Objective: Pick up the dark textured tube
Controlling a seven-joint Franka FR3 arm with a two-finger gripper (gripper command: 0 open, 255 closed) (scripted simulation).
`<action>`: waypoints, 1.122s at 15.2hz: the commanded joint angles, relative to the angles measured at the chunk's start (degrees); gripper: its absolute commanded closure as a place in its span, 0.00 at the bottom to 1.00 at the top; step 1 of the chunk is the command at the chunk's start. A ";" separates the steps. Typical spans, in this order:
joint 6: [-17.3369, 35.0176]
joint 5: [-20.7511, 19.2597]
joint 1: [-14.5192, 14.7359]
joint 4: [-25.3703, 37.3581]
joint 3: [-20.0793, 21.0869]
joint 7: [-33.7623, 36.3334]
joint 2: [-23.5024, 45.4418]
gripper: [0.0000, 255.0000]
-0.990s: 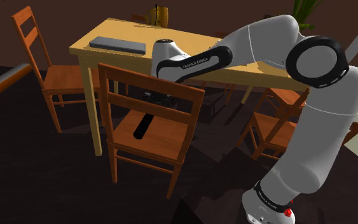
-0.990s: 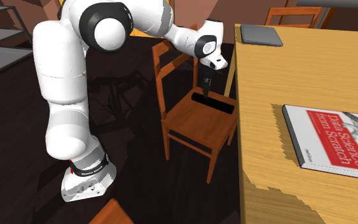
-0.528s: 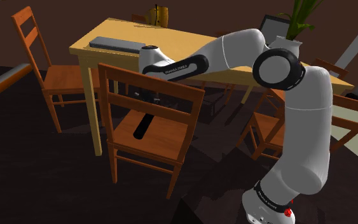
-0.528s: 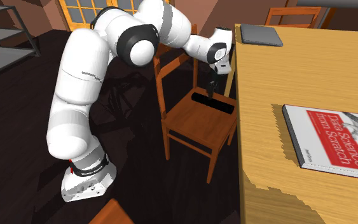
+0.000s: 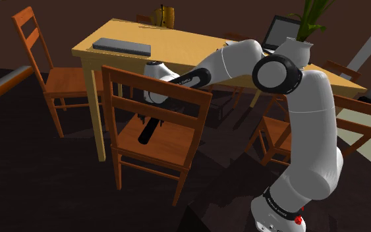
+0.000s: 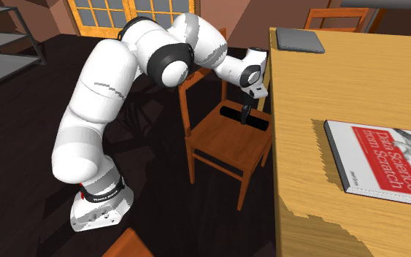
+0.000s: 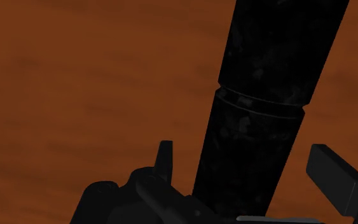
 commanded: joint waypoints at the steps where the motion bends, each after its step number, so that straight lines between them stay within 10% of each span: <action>1: 0.25 -0.12 0.04 -0.05 0.01 -0.15 0.21 1.00; 17: -3.48 1.06 -0.50 0.86 0.79 -1.02 -2.74 1.00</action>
